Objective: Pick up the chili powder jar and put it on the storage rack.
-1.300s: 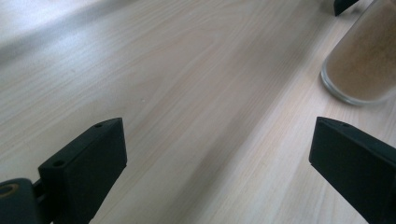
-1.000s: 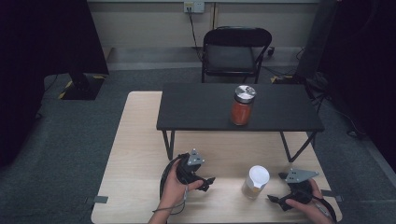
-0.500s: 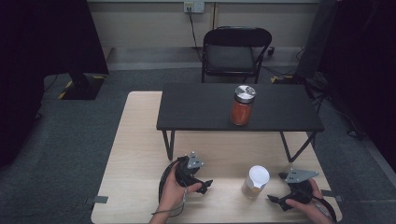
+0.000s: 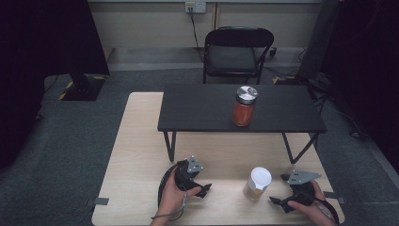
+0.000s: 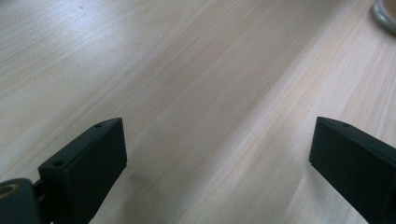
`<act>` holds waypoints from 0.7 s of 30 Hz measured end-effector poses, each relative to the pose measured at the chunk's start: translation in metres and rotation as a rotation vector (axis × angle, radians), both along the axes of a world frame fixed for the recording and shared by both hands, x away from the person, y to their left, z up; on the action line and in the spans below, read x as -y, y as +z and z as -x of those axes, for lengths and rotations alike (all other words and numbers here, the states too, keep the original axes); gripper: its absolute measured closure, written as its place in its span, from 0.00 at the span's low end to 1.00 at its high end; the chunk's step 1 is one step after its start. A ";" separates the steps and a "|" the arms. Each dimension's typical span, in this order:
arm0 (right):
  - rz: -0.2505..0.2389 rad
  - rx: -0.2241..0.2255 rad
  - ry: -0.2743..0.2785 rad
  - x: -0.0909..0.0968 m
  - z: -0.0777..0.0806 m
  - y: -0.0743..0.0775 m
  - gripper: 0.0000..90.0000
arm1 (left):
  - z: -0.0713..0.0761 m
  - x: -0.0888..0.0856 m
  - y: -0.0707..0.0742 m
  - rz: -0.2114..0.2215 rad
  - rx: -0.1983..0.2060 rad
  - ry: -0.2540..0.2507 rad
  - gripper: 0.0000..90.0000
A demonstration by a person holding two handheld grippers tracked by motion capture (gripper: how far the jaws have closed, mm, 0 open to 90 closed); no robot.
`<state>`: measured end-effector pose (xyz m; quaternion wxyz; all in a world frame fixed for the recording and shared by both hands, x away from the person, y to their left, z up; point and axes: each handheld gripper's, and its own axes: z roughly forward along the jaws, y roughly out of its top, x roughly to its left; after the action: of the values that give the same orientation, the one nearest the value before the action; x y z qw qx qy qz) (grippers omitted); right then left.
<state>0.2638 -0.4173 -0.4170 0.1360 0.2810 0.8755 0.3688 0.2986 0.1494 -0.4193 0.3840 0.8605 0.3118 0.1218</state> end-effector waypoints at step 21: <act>0.000 0.000 0.000 0.000 0.000 0.000 0.00 | 0.006 -0.004 -0.005 -0.018 0.025 -0.003 0.02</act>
<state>0.2638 -0.4173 -0.4170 0.1359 0.2810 0.8756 0.3687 0.2927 0.1529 -0.4247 0.3802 0.8629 0.3044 0.1348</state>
